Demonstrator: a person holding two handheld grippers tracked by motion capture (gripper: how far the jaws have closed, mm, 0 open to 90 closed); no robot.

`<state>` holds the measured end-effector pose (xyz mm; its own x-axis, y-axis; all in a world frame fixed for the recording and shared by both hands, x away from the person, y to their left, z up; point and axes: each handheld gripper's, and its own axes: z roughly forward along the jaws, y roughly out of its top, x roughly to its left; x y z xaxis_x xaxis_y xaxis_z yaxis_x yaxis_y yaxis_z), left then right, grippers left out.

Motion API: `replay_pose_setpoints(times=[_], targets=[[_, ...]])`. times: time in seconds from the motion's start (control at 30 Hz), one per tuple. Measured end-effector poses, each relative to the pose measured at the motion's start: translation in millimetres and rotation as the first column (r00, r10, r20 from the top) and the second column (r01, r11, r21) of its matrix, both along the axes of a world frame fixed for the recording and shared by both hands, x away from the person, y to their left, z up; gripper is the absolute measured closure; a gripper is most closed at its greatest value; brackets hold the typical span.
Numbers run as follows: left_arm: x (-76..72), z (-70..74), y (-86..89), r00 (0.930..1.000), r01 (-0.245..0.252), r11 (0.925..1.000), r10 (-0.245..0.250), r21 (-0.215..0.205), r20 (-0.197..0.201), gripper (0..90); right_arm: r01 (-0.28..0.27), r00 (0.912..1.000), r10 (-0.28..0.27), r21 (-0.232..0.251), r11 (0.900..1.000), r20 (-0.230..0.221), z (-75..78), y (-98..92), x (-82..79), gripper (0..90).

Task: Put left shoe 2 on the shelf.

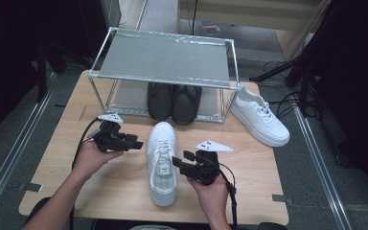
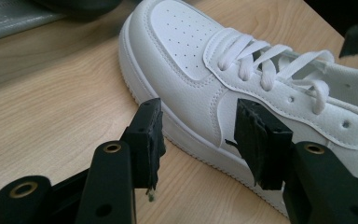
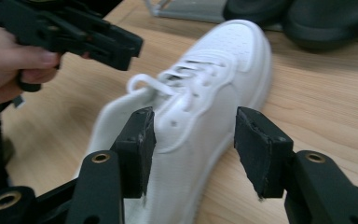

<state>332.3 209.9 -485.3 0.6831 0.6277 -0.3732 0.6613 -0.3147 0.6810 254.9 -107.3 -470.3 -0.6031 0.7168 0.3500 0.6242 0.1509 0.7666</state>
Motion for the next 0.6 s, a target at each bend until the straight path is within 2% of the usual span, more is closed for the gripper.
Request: replay_pose_setpoints(times=[0.13, 0.3, 0.43, 0.6], targets=[[-0.2, 0.5, 0.9, 1.0, -0.006, 1.0, 0.006, -0.004, 0.002, 52.0, -0.017, 0.9996, 0.018, -0.04, 0.999, 0.021, -2.9, 14.3, -5.9, 49.3], [0.3, 0.0, 0.9, 1.0, -0.003, 1.0, 0.003, -0.005, 0.003, 52.0, -0.008, 0.9999, 0.007, -0.088, 0.996, -0.01, -18.7, 25.5, 0.5, 49.3], [1.5, 0.4, 4.5, 0.9999, -0.013, 0.9998, 0.013, -0.014, 0.003, 52.1, 0.011, 0.9994, -0.014, -0.101, 0.995, -0.03, -29.7, 29.8, 8.4, 51.3], [2.1, 0.6, 5.1, 0.9998, -0.018, 0.9996, 0.018, -0.022, 0.006, 52.1, 0.027, 0.9986, -0.031, -0.083, 0.996, -0.042, -34.6, 29.7, 14.4, 53.2]])
